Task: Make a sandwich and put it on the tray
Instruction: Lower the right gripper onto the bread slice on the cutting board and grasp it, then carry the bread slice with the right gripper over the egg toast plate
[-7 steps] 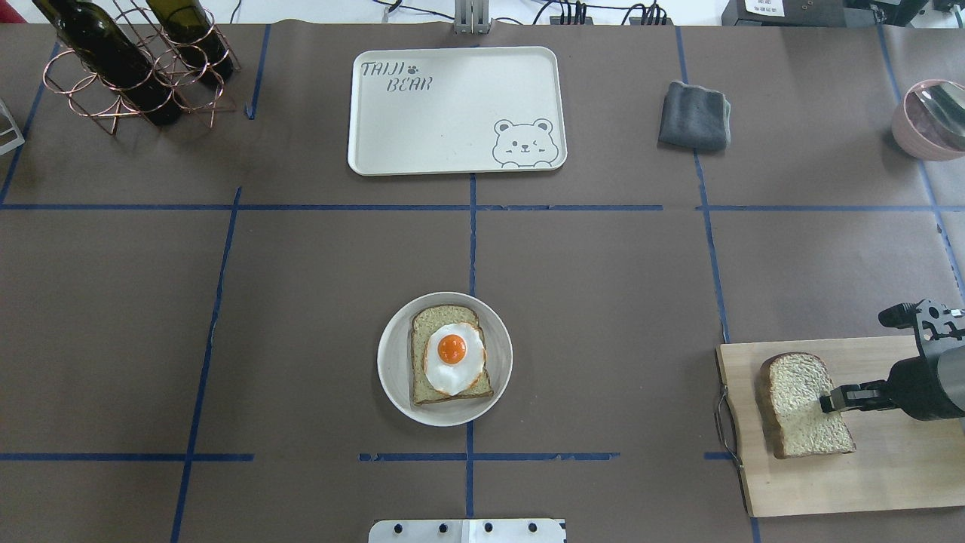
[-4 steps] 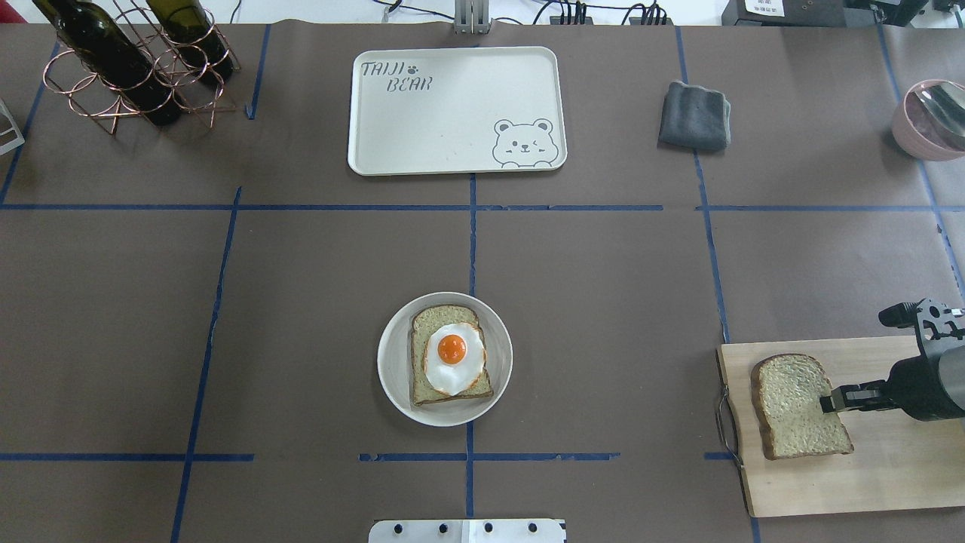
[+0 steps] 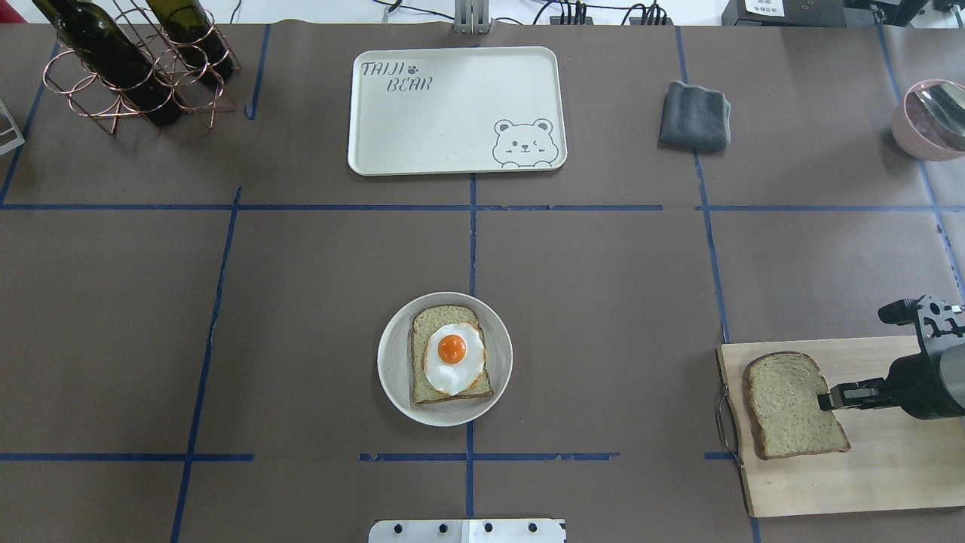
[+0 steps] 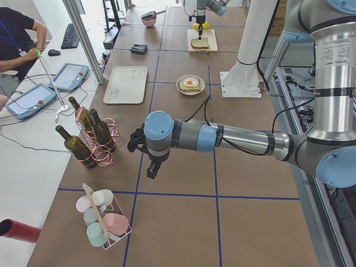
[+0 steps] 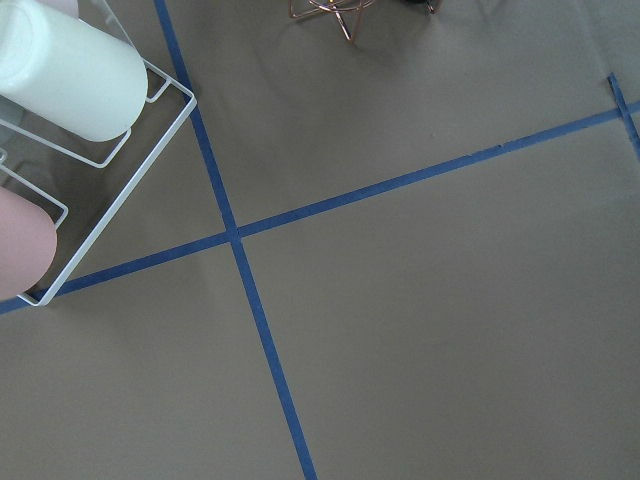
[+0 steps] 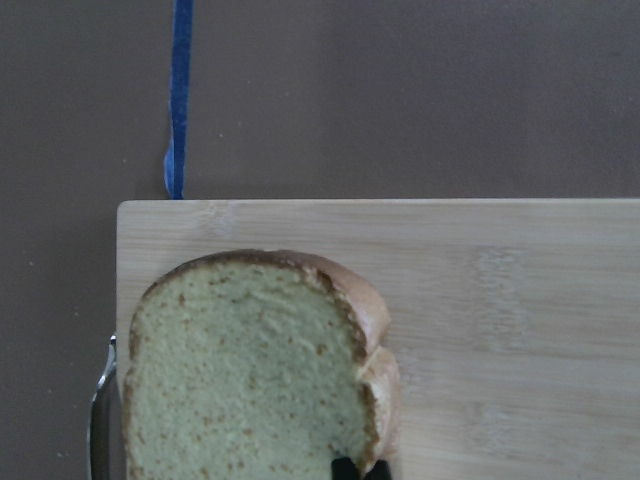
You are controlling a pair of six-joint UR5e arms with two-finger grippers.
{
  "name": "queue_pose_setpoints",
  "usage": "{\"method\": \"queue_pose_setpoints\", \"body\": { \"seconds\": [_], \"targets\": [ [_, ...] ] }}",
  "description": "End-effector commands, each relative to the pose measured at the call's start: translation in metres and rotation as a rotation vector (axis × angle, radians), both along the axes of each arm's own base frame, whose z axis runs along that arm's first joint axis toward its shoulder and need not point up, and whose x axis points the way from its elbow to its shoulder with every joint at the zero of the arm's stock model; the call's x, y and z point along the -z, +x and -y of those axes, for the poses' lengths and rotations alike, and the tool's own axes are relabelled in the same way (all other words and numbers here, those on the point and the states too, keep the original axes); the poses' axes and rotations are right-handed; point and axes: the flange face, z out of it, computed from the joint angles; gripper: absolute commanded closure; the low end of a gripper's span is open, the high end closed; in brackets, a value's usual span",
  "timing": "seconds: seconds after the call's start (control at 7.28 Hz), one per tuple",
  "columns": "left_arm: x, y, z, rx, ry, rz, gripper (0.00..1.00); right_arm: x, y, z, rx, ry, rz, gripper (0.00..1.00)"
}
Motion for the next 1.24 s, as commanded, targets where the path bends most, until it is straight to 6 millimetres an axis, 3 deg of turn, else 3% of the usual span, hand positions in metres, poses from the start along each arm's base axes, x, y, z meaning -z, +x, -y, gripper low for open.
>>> {"method": "queue_pose_setpoints", "body": {
  "seconds": [0.0,0.14,0.41,0.55,0.69,0.82,0.96,1.1],
  "targets": [
    [0.002,0.000,0.000,0.000,0.005,0.000,0.00,0.027,0.002,-0.001,0.000,0.027,0.044,1.00],
    [0.002,0.000,-0.001,0.000,0.003,0.000,0.00,0.055,-0.002,0.001,-0.019,0.024,0.093,1.00],
    [0.002,0.000,-0.001,0.001,0.002,-0.002,0.00,0.115,-0.034,0.022,-0.054,0.014,0.219,1.00],
    [0.002,0.000,0.000,0.000,0.003,-0.001,0.00,0.153,-0.065,0.042,-0.063,0.017,0.298,1.00],
    [0.002,0.001,-0.001,-0.001,0.002,-0.009,0.00,0.175,-0.098,0.062,-0.052,-0.010,0.347,1.00],
    [0.003,0.001,0.000,-0.002,0.007,-0.009,0.00,0.196,-0.128,0.071,-0.028,0.001,0.381,1.00],
    [0.004,0.001,0.000,-0.005,0.011,-0.010,0.00,0.216,-0.161,0.066,0.015,0.010,0.407,1.00],
    [0.005,0.003,0.000,-0.007,0.010,-0.030,0.00,0.238,-0.200,0.078,0.033,0.013,0.420,1.00]
  ]
}}
